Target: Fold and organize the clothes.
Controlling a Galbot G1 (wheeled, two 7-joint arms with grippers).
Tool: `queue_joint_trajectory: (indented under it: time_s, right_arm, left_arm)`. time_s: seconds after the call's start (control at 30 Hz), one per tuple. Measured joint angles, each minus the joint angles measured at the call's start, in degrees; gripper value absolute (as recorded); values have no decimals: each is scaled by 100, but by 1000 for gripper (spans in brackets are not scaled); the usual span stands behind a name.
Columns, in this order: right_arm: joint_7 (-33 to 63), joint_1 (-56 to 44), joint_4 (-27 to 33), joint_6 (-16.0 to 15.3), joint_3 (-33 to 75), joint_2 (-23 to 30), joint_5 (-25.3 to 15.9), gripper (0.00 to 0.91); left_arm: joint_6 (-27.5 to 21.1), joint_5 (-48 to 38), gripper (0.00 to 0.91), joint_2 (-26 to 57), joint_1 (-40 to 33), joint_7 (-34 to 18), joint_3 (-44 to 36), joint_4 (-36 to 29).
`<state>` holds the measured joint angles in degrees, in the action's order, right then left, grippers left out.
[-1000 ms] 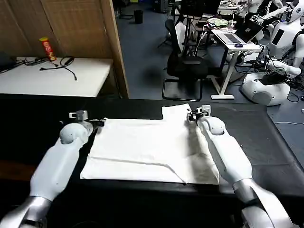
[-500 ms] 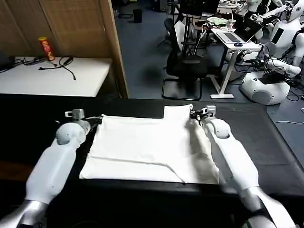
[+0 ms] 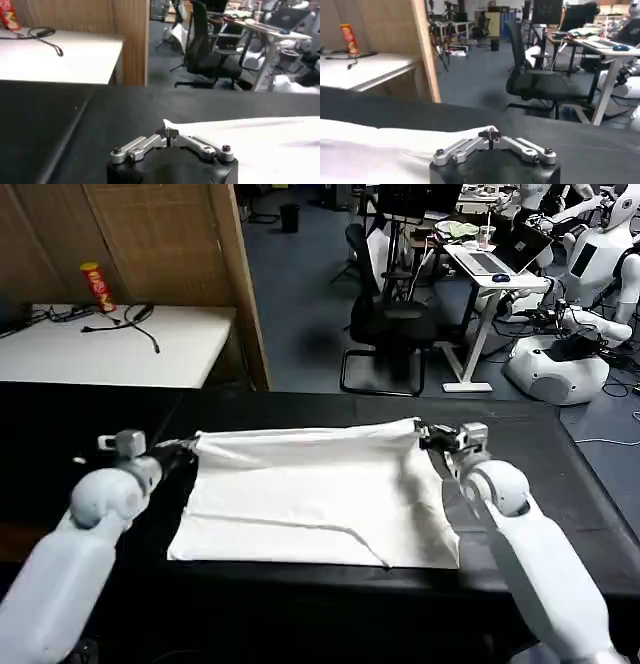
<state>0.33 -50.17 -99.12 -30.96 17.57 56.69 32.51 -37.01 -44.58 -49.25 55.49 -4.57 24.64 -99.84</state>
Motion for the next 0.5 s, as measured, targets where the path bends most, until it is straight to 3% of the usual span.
queue_joint_trajectory:
  time_s: [0.23,0.5]
  right_arm:
    - [101,-876,-924,-406,208,-331,-151,10]
    - [203,-1672,-1521,-827,392,-419,-301,10]
  left_arm:
    - [-90,-20,0,325,762,-114,281,-697]
    - [-220,267,0,357,1479,-152,605,-1153]
